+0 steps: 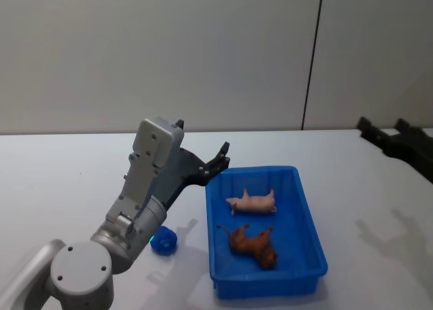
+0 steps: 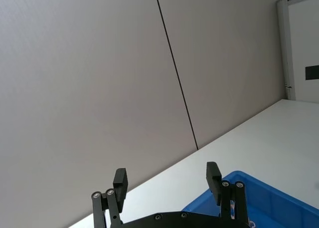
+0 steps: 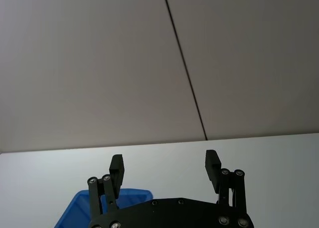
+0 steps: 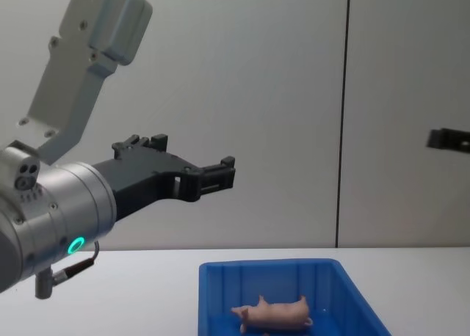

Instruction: Pick up the two dolls from the table and place them into the box.

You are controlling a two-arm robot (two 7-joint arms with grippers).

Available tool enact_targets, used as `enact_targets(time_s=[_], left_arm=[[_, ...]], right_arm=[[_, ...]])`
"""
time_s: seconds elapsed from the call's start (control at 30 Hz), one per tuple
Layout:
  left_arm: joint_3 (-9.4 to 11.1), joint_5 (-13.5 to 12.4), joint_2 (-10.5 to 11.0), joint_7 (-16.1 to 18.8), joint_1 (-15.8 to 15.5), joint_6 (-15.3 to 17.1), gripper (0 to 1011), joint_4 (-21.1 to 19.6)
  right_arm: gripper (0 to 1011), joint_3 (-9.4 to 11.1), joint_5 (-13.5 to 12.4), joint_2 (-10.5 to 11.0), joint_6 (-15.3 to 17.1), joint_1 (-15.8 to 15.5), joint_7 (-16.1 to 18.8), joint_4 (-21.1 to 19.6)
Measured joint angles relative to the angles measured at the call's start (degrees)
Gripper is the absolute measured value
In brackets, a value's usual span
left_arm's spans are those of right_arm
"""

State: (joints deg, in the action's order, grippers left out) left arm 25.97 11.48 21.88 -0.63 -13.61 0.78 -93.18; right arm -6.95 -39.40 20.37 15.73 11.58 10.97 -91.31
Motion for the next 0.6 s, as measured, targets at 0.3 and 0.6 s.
enact_targets(time_s=[0.3, 0.6], left_arm=[[-1.0, 1.1, 0.7, 0.7, 0.2, 0.3, 1001, -1.3], [-2.7, 4.3, 3.5, 3.3, 2.5, 2.9, 1001, -5.4]], right_arm=[[1001, 1.4, -2.4, 0.9, -3.2, -1.8, -3.1, -0.6], [1001, 2.2, -3.6, 1.3, -4.8, -2.8, -4.8, -0.9]])
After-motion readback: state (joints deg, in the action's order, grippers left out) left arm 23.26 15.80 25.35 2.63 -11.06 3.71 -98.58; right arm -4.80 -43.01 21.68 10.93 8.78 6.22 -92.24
